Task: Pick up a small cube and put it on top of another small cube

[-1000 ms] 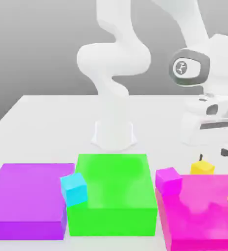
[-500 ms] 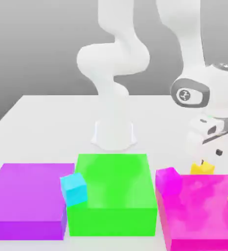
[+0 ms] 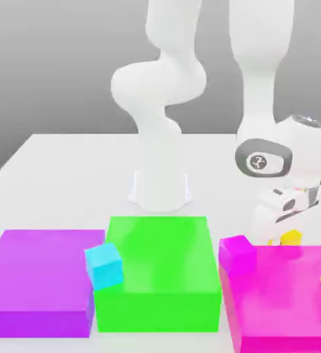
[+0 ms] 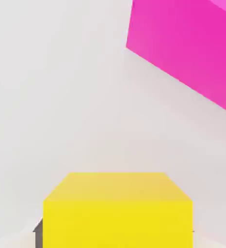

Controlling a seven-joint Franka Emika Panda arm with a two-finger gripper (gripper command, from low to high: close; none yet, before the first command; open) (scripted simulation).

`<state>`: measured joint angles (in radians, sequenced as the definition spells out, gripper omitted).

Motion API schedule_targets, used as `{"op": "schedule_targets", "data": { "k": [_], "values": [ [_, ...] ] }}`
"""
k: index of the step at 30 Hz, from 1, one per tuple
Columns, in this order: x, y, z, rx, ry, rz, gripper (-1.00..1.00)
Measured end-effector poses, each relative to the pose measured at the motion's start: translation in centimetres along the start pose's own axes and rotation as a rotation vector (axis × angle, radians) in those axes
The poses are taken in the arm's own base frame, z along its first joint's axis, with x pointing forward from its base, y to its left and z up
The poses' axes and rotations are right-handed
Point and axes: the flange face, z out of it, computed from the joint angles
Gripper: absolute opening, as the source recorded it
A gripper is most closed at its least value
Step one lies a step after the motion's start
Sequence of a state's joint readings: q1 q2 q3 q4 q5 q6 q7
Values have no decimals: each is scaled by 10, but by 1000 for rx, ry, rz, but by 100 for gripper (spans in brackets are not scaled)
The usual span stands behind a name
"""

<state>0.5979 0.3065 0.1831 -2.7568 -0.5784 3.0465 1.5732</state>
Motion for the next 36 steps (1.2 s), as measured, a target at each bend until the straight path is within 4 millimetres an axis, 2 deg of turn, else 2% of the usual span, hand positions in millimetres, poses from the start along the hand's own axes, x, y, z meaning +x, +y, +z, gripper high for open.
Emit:
{"op": "schedule_targets", "data": {
  "k": [12,20,22,24,25,27,29,32,36],
  "values": [
    [1,-12,-50,24,-1,5,-100],
    [0,-2,-67,1,1,-1,-100],
    [5,-9,-76,4,24,7,-100],
    [23,-10,-87,-3,45,102,-100],
    [41,-4,-92,-6,52,176,-100],
    [98,25,-104,-12,68,400,-100],
    [141,52,-120,-14,81,607,-100],
    [187,90,-145,-10,92,877,-100],
    [232,152,-174,0,87,1224,-100]
  ]
}}
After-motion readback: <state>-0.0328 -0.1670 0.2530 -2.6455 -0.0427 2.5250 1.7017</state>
